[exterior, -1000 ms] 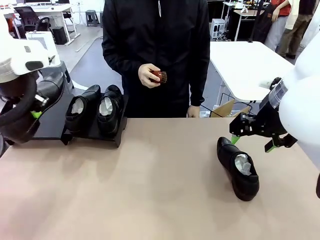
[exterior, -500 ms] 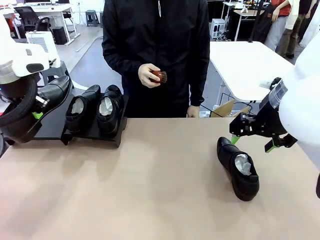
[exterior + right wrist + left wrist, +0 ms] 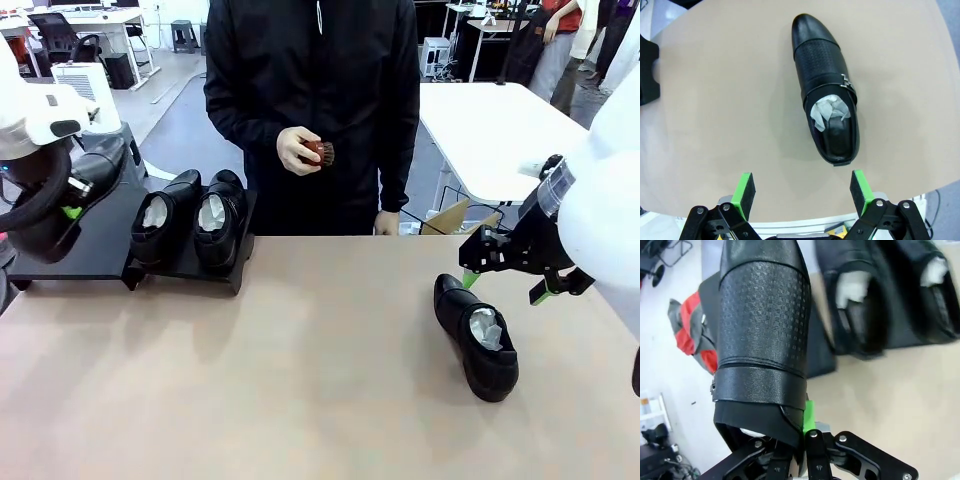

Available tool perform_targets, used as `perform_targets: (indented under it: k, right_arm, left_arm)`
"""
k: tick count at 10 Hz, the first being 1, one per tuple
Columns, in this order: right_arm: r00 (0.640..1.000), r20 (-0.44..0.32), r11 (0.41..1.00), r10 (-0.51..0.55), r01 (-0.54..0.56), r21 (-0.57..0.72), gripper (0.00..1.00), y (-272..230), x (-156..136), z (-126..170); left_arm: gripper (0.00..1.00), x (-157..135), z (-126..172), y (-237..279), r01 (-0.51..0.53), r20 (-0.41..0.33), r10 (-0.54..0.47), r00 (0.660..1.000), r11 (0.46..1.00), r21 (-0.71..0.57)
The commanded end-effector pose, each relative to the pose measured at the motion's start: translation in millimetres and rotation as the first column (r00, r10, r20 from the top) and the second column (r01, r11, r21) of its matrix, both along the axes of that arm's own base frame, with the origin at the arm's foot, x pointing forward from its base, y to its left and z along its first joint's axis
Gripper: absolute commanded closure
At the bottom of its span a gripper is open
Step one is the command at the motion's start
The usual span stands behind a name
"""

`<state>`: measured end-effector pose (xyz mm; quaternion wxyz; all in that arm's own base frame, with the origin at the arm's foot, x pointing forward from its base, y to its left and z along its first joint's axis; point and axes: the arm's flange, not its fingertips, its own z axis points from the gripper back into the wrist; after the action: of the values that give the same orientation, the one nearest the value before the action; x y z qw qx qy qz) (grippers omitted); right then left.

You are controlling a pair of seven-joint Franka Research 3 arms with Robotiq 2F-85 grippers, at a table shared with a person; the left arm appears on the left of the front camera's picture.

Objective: Organize the shoes by placing them on the stand.
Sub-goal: Place the Shoe from the middle of the table onto the Shoes Stand.

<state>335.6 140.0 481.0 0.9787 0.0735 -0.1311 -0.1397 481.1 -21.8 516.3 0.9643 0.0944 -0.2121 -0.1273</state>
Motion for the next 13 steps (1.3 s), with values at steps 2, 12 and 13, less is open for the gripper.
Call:
perform_targets:
  k: [2, 12, 13]
  right_arm:
    - [1.000, 0.001, 1.000, 0.016, -0.016, 0.000, 0.00, -1.3, 0.1, 0.6]
    - [1.000, 0.001, 1.000, 0.016, -0.016, 0.000, 0.00, -1.3, 0.1, 0.6]
    - [1.000, 0.001, 1.000, 0.016, -0.016, 0.000, 0.00, -1.3, 0.1, 0.6]
  left_arm:
    - [1.00, 47.1, -25.0, 31.5, -0.103, 0.009, 0.103, 0.995, 0.989, 0.108]
    - [1.00, 113.3, -81.3, 72.9, -0.283, 0.078, 0.280, 0.957, 0.959, 0.023]
    - [1.00, 116.8, -81.8, 77.2, -0.286, 0.088, 0.284, 0.955, 0.958, 0.016]
